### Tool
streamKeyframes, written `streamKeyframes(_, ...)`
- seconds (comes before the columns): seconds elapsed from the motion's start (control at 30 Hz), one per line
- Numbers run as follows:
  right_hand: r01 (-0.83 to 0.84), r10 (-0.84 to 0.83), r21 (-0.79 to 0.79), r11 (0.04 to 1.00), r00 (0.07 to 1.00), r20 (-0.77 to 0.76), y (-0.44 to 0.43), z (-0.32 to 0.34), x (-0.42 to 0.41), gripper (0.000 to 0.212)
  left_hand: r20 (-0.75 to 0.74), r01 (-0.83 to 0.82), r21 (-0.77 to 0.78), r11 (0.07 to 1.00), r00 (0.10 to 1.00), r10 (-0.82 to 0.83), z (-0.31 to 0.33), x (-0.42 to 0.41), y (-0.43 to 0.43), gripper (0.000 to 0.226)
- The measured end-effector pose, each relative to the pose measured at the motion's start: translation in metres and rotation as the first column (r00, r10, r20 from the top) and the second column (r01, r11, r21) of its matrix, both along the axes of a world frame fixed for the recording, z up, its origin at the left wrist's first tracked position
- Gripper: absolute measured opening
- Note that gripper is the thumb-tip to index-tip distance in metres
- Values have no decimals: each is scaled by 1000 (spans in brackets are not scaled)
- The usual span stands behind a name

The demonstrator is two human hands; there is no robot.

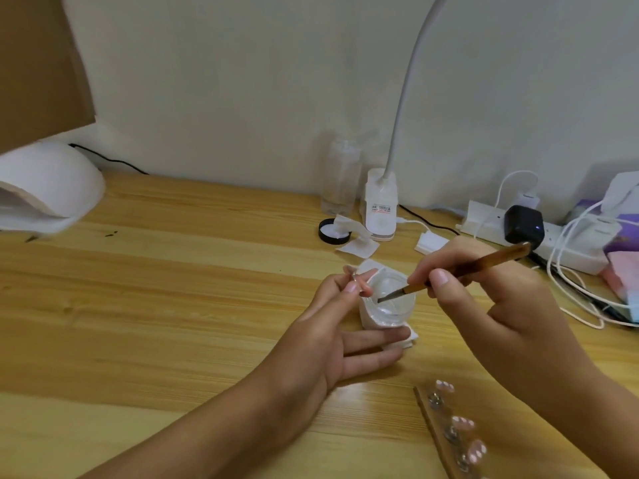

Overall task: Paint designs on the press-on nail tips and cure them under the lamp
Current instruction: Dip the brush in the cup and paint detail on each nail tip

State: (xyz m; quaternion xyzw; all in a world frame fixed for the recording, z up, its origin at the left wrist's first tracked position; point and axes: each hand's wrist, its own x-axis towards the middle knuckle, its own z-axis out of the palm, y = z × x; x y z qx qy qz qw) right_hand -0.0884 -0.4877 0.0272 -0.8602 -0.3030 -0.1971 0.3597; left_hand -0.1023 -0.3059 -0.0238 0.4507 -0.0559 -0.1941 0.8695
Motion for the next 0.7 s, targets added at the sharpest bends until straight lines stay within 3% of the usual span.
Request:
streamKeyframes(0.07, 5, -2, -53, 999, 999, 45, -1, -2, 1, 24, -4, 2, -10, 1000, 1000, -2, 1, 0, 0, 25)
streamKeyframes(0.23, 50, -58, -114, 992, 996, -66, -1, -9, 3, 28, 30, 26, 10, 1000, 999, -26, 1, 0, 0, 39)
streamKeyframes(0.43, 25, -25, -3, 1000, 999, -23, -4, -5, 5, 24, 39, 7, 12, 1000, 999, -7, 0, -1, -1, 32)
streamKeyframes(0.57, 45, -43, -126, 991, 999, 23, -4, -9, 5, 27, 39, 3, 11, 1000, 999, -4, -1, -2, -1, 23)
streamKeyframes(0.7, 41, -39, -147, 988, 999, 15, -4, -8, 4, 29, 44, -2, 16, 1000, 999, 1, -1, -1, -1, 33)
